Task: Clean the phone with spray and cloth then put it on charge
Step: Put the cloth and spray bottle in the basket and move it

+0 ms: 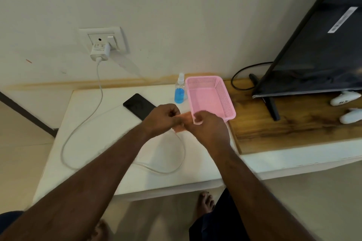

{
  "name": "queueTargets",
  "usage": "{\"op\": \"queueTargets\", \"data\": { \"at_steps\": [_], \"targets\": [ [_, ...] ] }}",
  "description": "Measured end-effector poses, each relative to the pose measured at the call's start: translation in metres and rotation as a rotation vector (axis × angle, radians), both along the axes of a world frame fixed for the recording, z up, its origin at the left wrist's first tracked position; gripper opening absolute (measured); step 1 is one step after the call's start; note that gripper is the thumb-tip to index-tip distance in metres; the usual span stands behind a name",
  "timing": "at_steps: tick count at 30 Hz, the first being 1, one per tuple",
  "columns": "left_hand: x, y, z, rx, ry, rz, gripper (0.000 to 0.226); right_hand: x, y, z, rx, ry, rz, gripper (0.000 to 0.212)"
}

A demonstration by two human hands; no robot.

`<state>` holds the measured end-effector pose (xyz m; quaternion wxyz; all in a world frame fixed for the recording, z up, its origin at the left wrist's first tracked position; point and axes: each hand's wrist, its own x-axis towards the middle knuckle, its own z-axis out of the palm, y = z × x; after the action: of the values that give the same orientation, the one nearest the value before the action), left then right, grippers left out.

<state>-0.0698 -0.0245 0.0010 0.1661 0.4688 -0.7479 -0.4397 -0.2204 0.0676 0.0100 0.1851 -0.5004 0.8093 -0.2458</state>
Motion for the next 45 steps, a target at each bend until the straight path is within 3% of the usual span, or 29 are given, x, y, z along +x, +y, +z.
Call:
{"op": "queueTargets", "data": {
  "at_steps": [3, 5, 7, 14, 17, 20, 24, 28, 30, 34, 38, 40, 45],
  "targets": [
    [-0.003, -0.005, 0.031, 0.054, 0.189, -0.011, 0.018, -0.012, -0.006, 0.021, -0.147, -0.415, 0.042, 0.063],
    [-0.013, -0.011, 0.047, 0.039, 0.271, -0.007, 0.006, -0.022, -0.009, 0.027, -0.198, -0.669, 0.070, 0.047],
    [-0.026, -0.018, 0.057, 0.014, 0.288, -0.009, 0.008, -0.032, -0.011, 0.029, -0.236, -0.833, 0.057, 0.028],
    [-0.073, -0.039, 0.058, -0.005, 0.216, 0.054, 0.006, -0.073, -0.040, 0.034, -0.202, -0.903, -0.086, 0.013],
    [-0.084, -0.047, 0.050, -0.001, 0.047, 0.076, 0.014, -0.092, -0.057, 0.032, -0.053, -0.825, -0.166, 0.011],
    [-0.082, -0.053, 0.042, -0.193, -0.146, 0.104, 0.020, -0.105, -0.070, 0.024, 0.104, -0.721, -0.165, 0.019],
    [-0.071, -0.056, 0.036, -0.505, -0.066, 0.202, 0.020, -0.108, -0.086, 0.011, 0.278, -0.600, -0.155, 0.026],
    [-0.061, -0.063, 0.032, -0.724, 0.018, 0.300, 0.028, -0.106, -0.094, 0.003, 0.447, -0.335, 0.029, 0.032],
    [-0.059, -0.068, 0.029, -0.731, -0.008, 0.320, 0.039, -0.103, -0.096, 0.000, 0.474, -0.199, 0.053, 0.039],
    [-0.057, -0.079, 0.018, -0.514, -0.125, 0.274, 0.061, -0.091, -0.096, 0.005, 0.617, 0.106, 0.222, 0.046],
    [-0.051, -0.085, 0.003, -0.374, -0.161, 0.225, 0.067, -0.088, -0.100, 0.007, 0.426, 0.415, 0.126, 0.036],
    [-0.047, -0.089, -0.003, -0.329, -0.185, 0.199, 0.067, -0.087, -0.109, 0.008, 0.304, 0.444, 0.122, 0.038],
    [-0.040, -0.097, -0.016, -0.223, -0.207, 0.187, 0.060, -0.058, -0.135, 0.020, -0.011, 0.035, 0.191, 0.053]
  ]
}}
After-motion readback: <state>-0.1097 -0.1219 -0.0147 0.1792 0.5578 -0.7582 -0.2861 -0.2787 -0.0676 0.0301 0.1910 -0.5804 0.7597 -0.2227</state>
